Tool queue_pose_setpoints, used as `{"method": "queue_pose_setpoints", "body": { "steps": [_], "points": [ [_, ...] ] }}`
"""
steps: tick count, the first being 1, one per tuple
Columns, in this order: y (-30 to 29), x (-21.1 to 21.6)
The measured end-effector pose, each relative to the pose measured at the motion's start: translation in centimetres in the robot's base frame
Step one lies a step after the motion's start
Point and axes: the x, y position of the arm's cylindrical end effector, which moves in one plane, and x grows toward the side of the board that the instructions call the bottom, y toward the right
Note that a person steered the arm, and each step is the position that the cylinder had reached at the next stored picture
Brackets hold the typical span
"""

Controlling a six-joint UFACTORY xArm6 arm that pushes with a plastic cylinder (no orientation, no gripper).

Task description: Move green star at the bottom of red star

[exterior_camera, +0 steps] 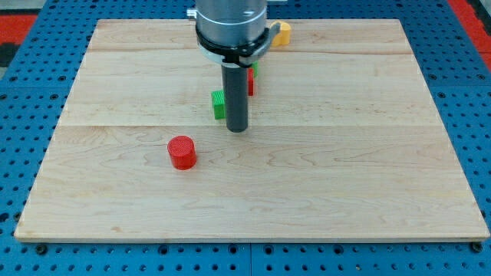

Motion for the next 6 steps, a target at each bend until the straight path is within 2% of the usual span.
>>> {"method": "queue_pose_setpoints", "body": {
  "steps": [1, 2, 4, 6],
  "points": [
    [-6.0, 1.2],
    [-11.6, 0.3],
    [-10.8, -2.6],
    [-4.0, -3.0]
  ]
}}
